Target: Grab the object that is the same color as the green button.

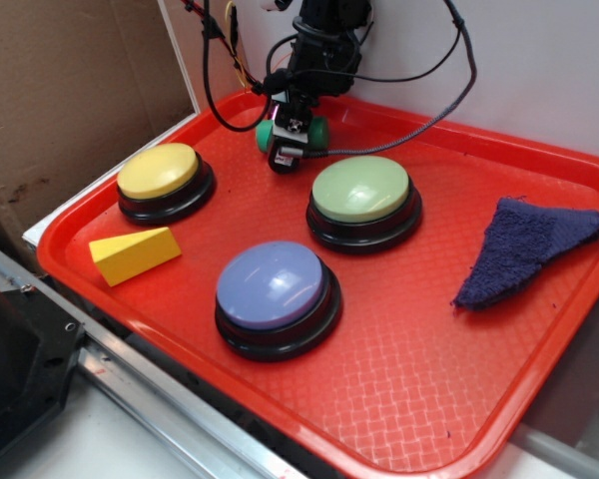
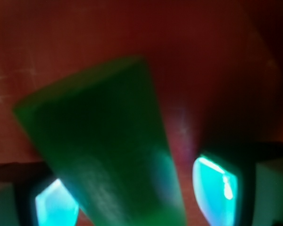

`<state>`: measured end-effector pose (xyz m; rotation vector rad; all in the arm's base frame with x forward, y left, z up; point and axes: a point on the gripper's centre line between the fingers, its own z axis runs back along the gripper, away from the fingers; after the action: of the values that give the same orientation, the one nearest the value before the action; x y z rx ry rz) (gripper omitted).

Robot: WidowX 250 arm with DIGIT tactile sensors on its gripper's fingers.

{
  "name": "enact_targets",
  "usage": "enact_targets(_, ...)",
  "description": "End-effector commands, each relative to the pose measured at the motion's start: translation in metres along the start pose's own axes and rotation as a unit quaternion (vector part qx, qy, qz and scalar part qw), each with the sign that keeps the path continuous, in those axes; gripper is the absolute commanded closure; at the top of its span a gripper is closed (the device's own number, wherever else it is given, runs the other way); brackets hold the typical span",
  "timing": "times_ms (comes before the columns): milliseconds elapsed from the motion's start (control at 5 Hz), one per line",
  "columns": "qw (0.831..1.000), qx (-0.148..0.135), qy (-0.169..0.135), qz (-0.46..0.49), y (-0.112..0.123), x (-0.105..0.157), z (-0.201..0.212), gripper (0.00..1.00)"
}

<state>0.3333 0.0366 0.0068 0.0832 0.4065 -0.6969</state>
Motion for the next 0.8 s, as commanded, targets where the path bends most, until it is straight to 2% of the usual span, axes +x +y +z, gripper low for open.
enact_targets(0,0.999,0.019,-0.020,0.038,0.0087,-0.0033,0.0087,1.00)
enact_targets(600,0.997,0.022,-0.030,0.063,0.0143,-0.0123,0.0171,1.00)
